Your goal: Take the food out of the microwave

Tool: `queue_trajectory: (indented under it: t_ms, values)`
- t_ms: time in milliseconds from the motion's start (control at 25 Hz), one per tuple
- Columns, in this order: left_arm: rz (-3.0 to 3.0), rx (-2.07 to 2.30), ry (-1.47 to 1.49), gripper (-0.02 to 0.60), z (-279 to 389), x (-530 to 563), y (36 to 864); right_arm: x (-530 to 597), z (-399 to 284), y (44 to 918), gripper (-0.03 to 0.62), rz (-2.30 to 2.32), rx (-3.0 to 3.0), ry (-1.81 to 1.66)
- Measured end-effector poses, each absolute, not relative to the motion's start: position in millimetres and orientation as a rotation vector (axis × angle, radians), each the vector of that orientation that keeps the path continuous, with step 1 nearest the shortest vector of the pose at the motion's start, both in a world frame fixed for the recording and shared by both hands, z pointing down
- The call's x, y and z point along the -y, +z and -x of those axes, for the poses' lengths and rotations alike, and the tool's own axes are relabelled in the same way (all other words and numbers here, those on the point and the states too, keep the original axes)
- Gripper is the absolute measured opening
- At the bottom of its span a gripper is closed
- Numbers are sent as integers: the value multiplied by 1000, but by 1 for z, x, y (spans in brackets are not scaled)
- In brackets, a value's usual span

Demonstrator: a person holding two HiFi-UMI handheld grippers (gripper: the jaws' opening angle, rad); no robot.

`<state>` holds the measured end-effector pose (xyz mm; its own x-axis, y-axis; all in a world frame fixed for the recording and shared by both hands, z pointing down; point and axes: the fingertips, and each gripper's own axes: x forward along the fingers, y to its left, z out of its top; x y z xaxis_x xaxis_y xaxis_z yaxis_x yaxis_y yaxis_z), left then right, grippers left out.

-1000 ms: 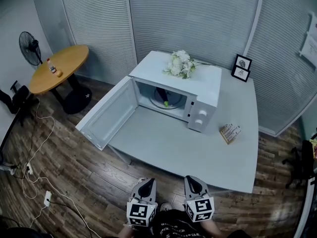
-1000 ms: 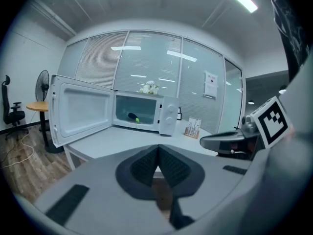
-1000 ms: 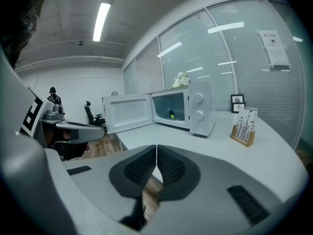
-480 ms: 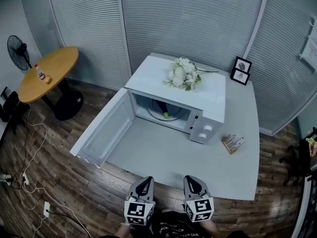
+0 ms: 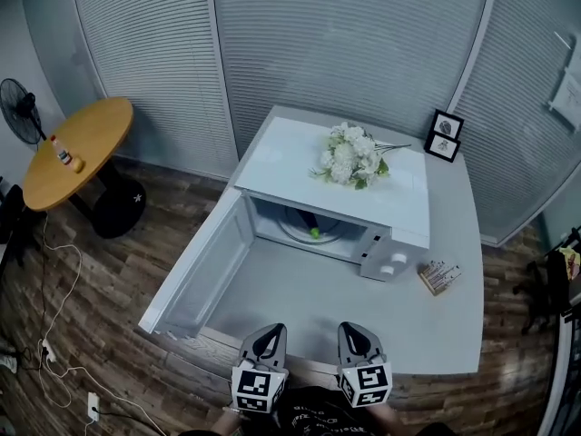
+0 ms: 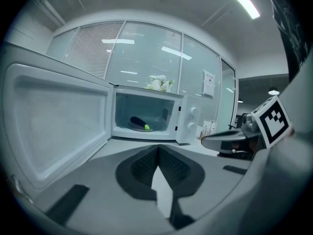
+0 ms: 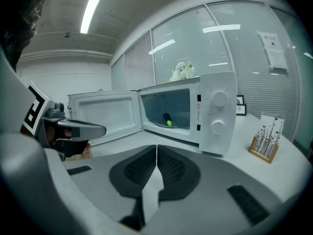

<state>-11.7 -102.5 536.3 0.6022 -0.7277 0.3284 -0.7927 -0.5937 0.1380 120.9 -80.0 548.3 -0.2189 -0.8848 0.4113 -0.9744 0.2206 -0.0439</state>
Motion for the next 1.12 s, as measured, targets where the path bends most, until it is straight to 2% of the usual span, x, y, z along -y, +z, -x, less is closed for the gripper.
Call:
queue_trajectory:
  t_ms: [520, 1120]
  values:
    - [-2637, 1073, 367, 8, 28, 161, 543, 134, -91, 551, 6, -1843, 2122, 412]
    - [-2589, 1121, 344, 8, 13, 186, 530, 186, -114, 537, 13, -1804, 2150, 474]
